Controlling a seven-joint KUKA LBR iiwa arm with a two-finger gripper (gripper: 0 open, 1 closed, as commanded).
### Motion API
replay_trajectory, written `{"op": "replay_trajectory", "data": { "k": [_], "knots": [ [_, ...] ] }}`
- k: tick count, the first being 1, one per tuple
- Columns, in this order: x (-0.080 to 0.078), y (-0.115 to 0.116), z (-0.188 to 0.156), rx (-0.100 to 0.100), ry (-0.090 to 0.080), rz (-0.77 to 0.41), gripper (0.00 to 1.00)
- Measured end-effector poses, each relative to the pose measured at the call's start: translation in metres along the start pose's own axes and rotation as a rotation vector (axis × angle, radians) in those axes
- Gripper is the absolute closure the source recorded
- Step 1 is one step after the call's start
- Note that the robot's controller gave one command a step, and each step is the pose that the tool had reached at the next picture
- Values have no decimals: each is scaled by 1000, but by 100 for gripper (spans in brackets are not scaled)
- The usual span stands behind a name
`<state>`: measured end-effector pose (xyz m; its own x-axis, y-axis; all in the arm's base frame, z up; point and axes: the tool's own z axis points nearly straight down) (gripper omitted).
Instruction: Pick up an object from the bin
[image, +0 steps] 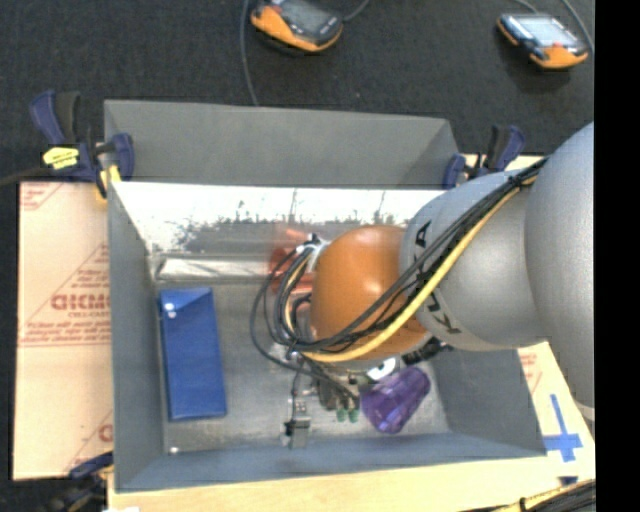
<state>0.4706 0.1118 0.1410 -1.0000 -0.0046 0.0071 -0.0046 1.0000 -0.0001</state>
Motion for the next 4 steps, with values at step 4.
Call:
{"op": "replay_trajectory", "data": {
  "k": [4],
  "knots": [
    [-10, -142, -16, 1, -1, 173, 0]
  ]
}}
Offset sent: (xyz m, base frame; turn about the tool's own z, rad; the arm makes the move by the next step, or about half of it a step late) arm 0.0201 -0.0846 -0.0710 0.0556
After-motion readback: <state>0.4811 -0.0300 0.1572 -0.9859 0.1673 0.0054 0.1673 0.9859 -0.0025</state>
